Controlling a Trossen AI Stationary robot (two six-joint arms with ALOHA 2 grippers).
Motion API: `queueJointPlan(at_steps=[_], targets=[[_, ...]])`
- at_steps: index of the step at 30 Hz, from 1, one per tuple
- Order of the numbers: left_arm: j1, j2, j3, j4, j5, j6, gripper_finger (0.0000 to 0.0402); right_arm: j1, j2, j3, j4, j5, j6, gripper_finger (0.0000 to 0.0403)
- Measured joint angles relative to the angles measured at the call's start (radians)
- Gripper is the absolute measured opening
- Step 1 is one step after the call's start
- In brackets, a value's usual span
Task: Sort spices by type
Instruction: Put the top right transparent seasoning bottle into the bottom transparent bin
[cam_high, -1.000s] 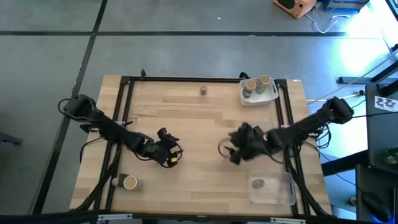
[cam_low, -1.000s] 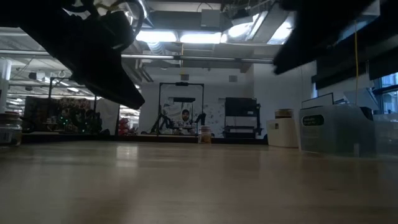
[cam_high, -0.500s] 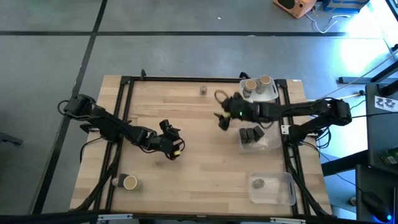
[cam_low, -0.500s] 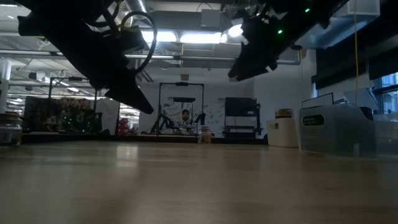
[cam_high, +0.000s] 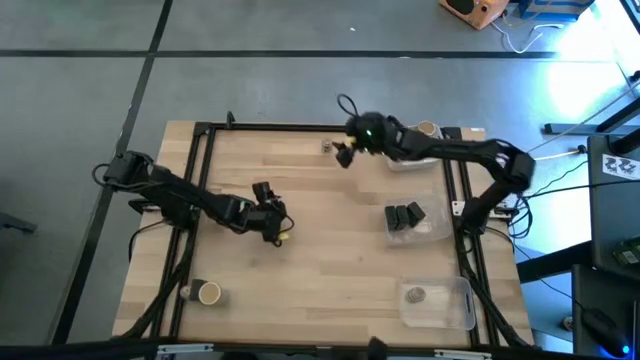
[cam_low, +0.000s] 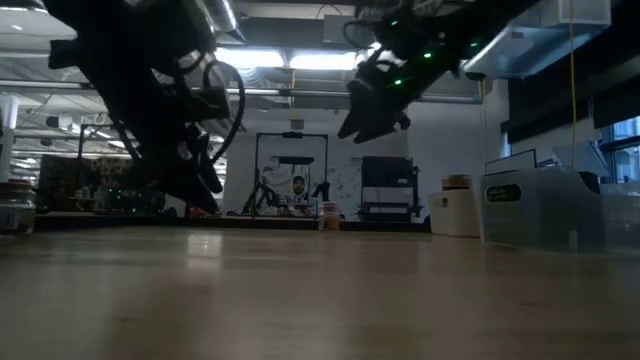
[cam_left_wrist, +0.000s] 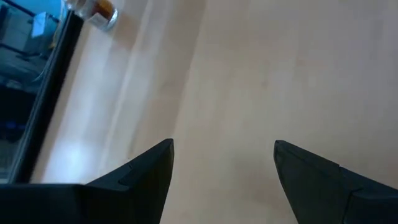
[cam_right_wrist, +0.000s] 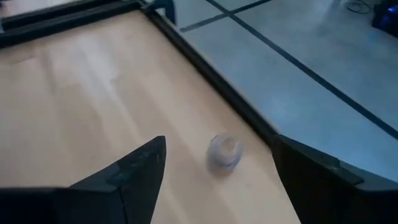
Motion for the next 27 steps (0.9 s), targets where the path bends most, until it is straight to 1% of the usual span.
queueJointPlan(at_steps=[4, 8, 11, 14, 19, 27], targets=[[0.054, -0.007, -0.025, 0.022, 0.000, 0.075, 0.0260, -0.048, 0.116, 0.137, -0.074, -0.022, -0.008, 0.0292], [0.128, -0.061, -0.109, 0.098, 0.000, 0.091, 0.0260, -0.084, 0.226, 0.248, -0.123, -0.079, -0.007, 0.0292], [0.177, -0.113, -0.173, 0.172, 0.000, 0.094, 0.0260, -0.100, 0.300, 0.304, -0.155, -0.094, -0.007, 0.0292], [0.208, -0.161, -0.217, 0.235, 0.009, 0.113, 0.0260, -0.113, 0.360, 0.336, -0.162, -0.108, -0.001, 0.0292], [0.236, -0.207, -0.238, 0.259, 0.022, 0.134, 0.0260, -0.120, 0.424, 0.353, -0.154, -0.122, 0.014, 0.0292], [0.249, -0.208, -0.244, 0.285, 0.025, 0.144, 0.0260, -0.118, 0.479, 0.353, -0.153, -0.119, 0.021, 0.0292]])
